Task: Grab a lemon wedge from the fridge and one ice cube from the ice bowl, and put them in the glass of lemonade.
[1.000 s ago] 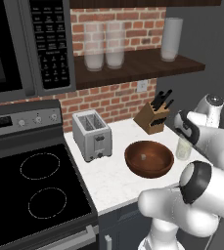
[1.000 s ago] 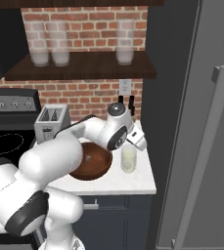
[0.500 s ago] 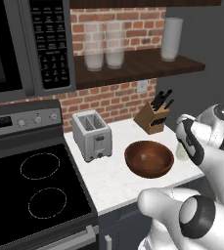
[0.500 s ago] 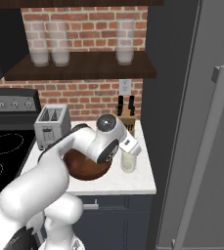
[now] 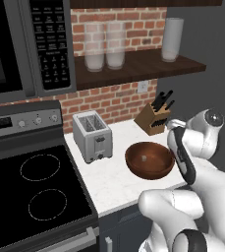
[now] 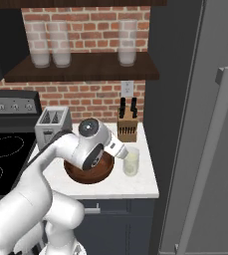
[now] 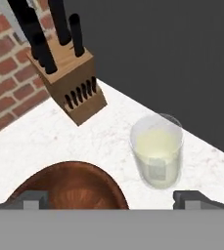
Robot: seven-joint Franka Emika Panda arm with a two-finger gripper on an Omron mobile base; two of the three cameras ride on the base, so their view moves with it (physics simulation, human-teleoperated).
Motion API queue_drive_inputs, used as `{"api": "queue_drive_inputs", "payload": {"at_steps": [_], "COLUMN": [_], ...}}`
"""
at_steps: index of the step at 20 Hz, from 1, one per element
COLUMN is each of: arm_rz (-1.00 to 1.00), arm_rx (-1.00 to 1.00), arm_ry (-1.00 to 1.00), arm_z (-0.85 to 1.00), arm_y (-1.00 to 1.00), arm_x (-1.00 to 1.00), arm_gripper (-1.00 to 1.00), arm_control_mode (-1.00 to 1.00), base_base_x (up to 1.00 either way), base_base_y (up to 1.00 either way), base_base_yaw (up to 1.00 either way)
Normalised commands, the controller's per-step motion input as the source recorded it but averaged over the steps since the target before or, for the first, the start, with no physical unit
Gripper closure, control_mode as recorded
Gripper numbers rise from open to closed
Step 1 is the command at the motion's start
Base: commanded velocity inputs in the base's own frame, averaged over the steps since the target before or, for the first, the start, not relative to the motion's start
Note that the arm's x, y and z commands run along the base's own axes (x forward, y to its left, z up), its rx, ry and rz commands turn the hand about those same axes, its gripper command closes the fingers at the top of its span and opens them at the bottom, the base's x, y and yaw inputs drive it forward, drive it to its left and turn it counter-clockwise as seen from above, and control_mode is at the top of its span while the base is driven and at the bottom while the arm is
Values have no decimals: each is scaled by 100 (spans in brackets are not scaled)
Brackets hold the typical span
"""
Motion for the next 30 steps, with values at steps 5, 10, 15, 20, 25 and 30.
{"api": "queue_drive_inputs", "payload": {"at_steps": [5, 10, 15, 20, 25, 30], "arm_rz": [4, 9, 5, 0, 0, 2], "arm_rx": [-13, -4, 4, 9, 5, 3], "arm_ry": [8, 10, -8, -5, 2, 0], "arm_z": [47, 35, 3, 3, 18, 30], "arm_y": [100, 88, 49, 37, 5, -11], "arm_x": [0, 0, -29, -62, -75, -51], "arm_gripper": [-100, -100, -100, -100, -100, -100], "arm_control_mode": [-100, -100, -100, -100, -100, -100], "base_base_x": [0, 0, 0, 0, 0, 0], "base_base_y": [0, 0, 0, 0, 0, 0], "base_base_yaw": [0, 0, 0, 0, 0, 0]}}
